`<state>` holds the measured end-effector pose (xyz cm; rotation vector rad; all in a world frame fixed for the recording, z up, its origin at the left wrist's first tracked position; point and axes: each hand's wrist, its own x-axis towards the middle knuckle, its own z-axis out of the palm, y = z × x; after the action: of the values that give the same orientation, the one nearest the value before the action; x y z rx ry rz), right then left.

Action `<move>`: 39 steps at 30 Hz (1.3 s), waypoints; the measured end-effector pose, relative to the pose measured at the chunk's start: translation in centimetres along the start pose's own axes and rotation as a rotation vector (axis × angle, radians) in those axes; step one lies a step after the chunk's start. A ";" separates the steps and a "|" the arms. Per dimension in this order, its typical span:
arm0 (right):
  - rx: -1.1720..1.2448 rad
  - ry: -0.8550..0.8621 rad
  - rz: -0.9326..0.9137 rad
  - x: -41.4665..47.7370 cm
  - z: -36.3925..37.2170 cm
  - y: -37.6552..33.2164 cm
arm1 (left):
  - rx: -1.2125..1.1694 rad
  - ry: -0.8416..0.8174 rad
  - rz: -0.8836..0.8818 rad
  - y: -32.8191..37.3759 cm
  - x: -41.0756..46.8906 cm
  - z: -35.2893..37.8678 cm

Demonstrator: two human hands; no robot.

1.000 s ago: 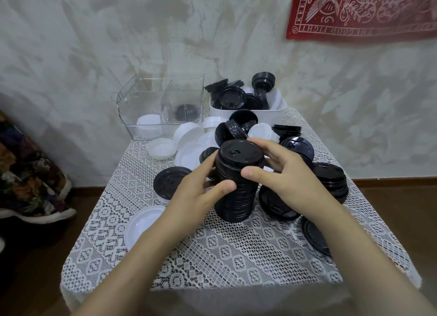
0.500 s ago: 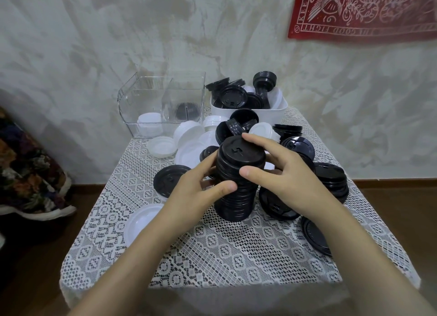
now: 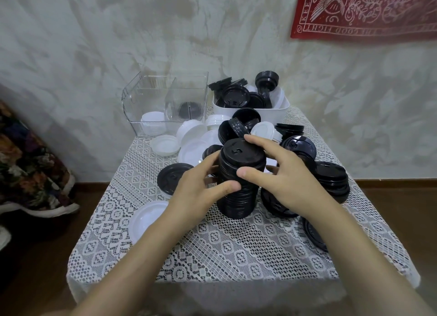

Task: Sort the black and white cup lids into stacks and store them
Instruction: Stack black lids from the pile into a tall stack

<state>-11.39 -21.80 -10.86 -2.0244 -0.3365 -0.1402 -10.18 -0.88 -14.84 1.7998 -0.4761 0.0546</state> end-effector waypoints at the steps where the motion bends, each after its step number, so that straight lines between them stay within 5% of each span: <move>1: -0.030 0.023 0.000 -0.1 0.1 0.0 | 0.013 0.006 0.005 0.0 0.0 0.0; 6: -0.098 0.090 0.006 -0.4 0.3 -0.1 | 0.049 -0.003 0.035 0.1 -0.3 0.1; 15: 0.190 0.003 -0.036 -0.7 0.3 -0.1 | -0.072 -0.012 0.007 0.4 -0.2 -0.3; 22: 0.314 0.119 0.051 -0.4 0.8 -0.3 | -0.136 0.067 -0.003 2.1 0.1 0.3; 32: 0.444 0.026 0.174 -1.3 1.0 -0.5 | -0.148 0.026 -0.063 2.0 -0.5 0.4; 39: 0.575 -0.024 0.329 -2.3 1.3 0.1 | -0.192 0.056 -0.286 0.3 -2.4 0.6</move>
<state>-13.64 -21.06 -12.12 -1.4836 -0.0417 0.1708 -12.60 -0.80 -15.46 1.6562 -0.1741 -0.1343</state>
